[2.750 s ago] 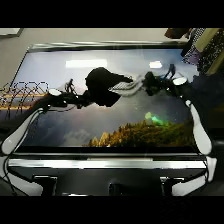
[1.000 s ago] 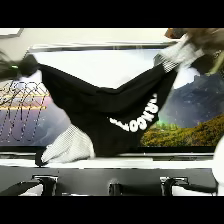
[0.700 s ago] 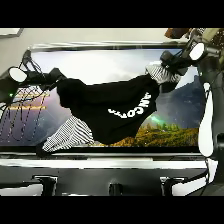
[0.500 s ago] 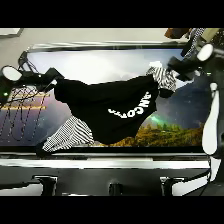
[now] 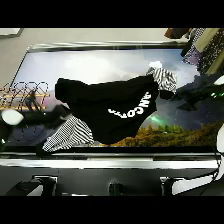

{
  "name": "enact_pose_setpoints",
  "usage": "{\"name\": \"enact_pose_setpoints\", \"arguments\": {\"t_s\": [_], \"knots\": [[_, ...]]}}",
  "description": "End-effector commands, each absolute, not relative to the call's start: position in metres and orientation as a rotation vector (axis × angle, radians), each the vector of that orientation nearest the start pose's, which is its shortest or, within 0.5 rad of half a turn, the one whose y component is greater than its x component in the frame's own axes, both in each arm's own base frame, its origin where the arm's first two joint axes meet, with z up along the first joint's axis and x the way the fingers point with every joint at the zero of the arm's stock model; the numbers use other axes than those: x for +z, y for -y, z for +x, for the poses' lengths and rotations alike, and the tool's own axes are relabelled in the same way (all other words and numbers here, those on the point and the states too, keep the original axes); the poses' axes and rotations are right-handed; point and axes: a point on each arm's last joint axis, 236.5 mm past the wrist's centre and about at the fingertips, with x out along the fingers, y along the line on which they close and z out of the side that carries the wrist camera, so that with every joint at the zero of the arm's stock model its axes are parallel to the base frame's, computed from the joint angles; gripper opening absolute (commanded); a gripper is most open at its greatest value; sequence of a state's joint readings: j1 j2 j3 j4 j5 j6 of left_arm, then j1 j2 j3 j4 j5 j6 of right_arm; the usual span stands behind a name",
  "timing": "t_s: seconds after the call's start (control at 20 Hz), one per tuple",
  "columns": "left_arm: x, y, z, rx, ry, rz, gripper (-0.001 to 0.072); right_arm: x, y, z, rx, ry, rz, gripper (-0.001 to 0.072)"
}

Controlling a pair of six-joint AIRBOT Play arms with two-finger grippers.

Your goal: Fold the clothes and pants, and hang the long-sleeved shirts on hangers.

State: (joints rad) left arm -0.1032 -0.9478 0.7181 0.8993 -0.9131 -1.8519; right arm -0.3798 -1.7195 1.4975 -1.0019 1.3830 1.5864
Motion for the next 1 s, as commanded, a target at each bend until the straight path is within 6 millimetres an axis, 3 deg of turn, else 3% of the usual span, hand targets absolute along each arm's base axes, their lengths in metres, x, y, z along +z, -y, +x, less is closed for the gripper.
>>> {"name": "enact_pose_setpoints", "arguments": {"t_s": [0.0, 0.2, 0.3, 0.35, 0.4, 0.5, 0.7, 0.95], "knots": [[-0.013, 0.193, 0.256, -0.195, -1.299, -0.912, 0.0715, -0.066, 0.003, 0.445, 0.121, -1.355, 0.889, 0.0597], [-0.015, 0.225, 0.239, -0.252, -1.318, -0.887, 0.0715, -0.092, -0.028, 0.454, 0.137, -1.374, 0.861, 0.0578], [-0.016, 0.232, 0.234, -0.265, -1.332, -0.874, 0.0715, -0.100, -0.042, 0.457, 0.153, -1.382, 0.851, 0.0494], [-0.020, 0.234, 0.230, -0.255, -1.353, -0.879, 0.0715, -0.101, -0.047, 0.458, 0.158, -1.377, 0.840, 0.0320], [-0.024, 0.236, 0.227, -0.248, -1.376, -0.877, 0.0715, -0.099, -0.047, 0.461, 0.163, -1.364, 0.837, 0.0084], [-0.034, 0.243, 0.218, -0.250, -1.419, -0.849, 0.0715, -0.091, -0.044, 0.461, 0.163, -1.352, 0.818, 0.0031], [-0.062, 0.263, 0.209, -0.239, -1.468, -0.812, 0.0715, -0.068, -0.038, 0.446, 0.158, -1.373, 0.744, 0.0031], [-0.080, 0.284, 0.242, -0.171, -1.358, -0.937, 0.0715, -0.045, -0.041, 0.430, 0.174, -1.405, 0.726, 0.0031]]}}
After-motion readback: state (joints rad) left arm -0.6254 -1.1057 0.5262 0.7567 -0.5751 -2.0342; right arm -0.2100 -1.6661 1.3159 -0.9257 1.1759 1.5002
